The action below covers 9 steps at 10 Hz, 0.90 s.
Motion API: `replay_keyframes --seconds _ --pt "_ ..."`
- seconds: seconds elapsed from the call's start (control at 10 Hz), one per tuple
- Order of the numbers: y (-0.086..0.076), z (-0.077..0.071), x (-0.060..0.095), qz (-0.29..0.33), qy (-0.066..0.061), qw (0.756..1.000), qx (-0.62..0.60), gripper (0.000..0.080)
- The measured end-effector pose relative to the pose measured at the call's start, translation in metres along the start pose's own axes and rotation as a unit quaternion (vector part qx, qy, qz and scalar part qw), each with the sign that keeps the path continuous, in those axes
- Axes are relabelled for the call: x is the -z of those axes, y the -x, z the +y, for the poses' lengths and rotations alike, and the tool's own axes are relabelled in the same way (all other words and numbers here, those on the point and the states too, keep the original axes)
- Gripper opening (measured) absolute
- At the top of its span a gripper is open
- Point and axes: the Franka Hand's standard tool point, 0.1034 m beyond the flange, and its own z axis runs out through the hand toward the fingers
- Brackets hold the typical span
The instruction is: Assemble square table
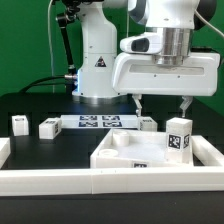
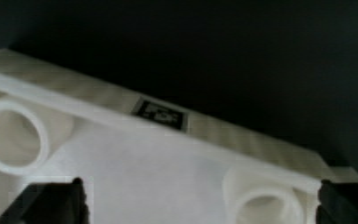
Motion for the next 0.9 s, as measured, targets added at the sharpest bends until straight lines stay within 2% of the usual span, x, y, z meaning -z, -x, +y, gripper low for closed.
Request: replay_keyframes --seconds 0.2,0.4,0.5,0.6,0.9 --pt "0.031 0.005 -0.004 -0.007 -0.002 1.000 0.000 0.0649" --pt "0.049 0.013 -0.009 -0.010 -0.006 1.000 0.028 0.0649" --pt "0.053 0.022 -0.011 -0.014 -0.017 0.999 0.030 0.0649" --pt "0.054 0.023 -0.012 -0.020 -0.029 0.999 0.000 0.0649" --pt "0.052 0.017 -0.012 -0.021 -0.031 0.999 0.003 0.0649"
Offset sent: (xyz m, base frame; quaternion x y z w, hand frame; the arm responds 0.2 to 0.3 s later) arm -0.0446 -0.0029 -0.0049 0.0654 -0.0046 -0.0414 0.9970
